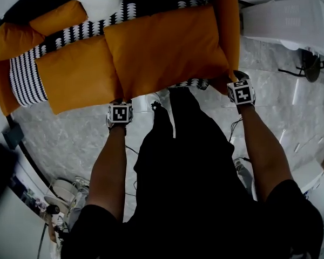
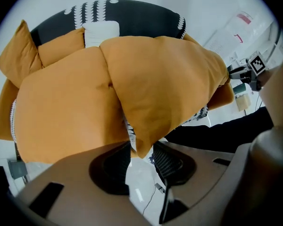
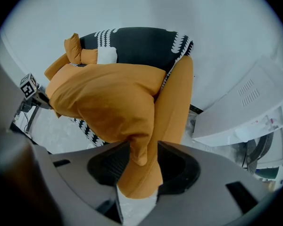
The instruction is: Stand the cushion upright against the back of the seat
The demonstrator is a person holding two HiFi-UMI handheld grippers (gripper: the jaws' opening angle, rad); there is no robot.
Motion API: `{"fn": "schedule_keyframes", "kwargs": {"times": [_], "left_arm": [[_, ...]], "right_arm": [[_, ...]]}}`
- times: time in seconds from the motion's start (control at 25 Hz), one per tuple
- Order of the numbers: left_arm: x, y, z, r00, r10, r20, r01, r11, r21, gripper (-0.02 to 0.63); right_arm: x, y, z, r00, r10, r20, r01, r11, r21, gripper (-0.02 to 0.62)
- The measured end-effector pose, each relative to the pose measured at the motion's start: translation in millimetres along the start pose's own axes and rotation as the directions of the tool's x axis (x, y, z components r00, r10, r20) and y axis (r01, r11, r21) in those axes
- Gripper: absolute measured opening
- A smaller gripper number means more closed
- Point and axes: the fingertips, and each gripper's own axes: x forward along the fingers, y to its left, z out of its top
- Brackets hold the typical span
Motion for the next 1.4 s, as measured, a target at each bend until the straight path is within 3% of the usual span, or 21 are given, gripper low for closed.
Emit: {"fn": "schedule_keyframes", "kwargs": {"times": [0.08, 0.24, 0.36, 0.48, 0.6, 0.76, 1.04, 1.4], "left_arm": [[2.3, 0.0, 5.7, 1.000, 0.004, 0.007, -0.004, 1.000, -0.021, 0.143], [7.1, -4.2, 5.2, 1.000, -0.001, 0.010, 0.001, 1.000, -0.025, 0.049], [-4.0, -5.5, 10.7, 1.000, -0.011, 0.029, 0.013, 0.999, -0.050, 0.040], [-12.3, -4.4, 15.8, 0.998, -0.028, 0.063, 0.033, 0.996, -0.080, 0.035], [-23.9, -3.2, 27.7, 0.995, -0.025, 0.094, 0.032, 0.997, -0.075, 0.034], [-43.2, -4.0, 38.8, 0.992, -0.017, 0.125, 0.027, 0.996, -0.081, 0.034], [-82.2, 18.5, 87.1, 0.976, 0.053, 0.209, -0.036, 0.996, -0.082, 0.032], [-126.9, 35.2, 150.5, 0.945, 0.120, 0.304, -0.051, 0.973, -0.227, 0.031]], "right_arm": [[2.2, -2.1, 1.8, 1.000, 0.009, -0.001, -0.009, 1.000, 0.011, 0.175], [11.3, 2.4, 2.7, 0.998, 0.038, -0.041, -0.039, 0.999, -0.003, 0.175], [16.6, 1.0, 3.1, 0.996, 0.027, -0.080, -0.027, 1.000, 0.006, 0.175], [19.3, 1.5, 4.5, 0.994, 0.057, -0.091, -0.051, 0.996, 0.075, 0.171], [18.2, 4.2, 10.4, 0.991, 0.109, -0.073, -0.100, 0.988, 0.116, 0.079], [6.6, 5.1, 11.8, 0.988, 0.140, -0.069, -0.133, 0.986, 0.102, 0.054], [-12.0, 0.1, 52.5, 0.982, 0.184, 0.045, -0.189, 0.972, 0.141, 0.046], [-53.0, -15.3, 105.9, 0.951, 0.231, 0.206, -0.269, 0.947, 0.176, 0.044]]}}
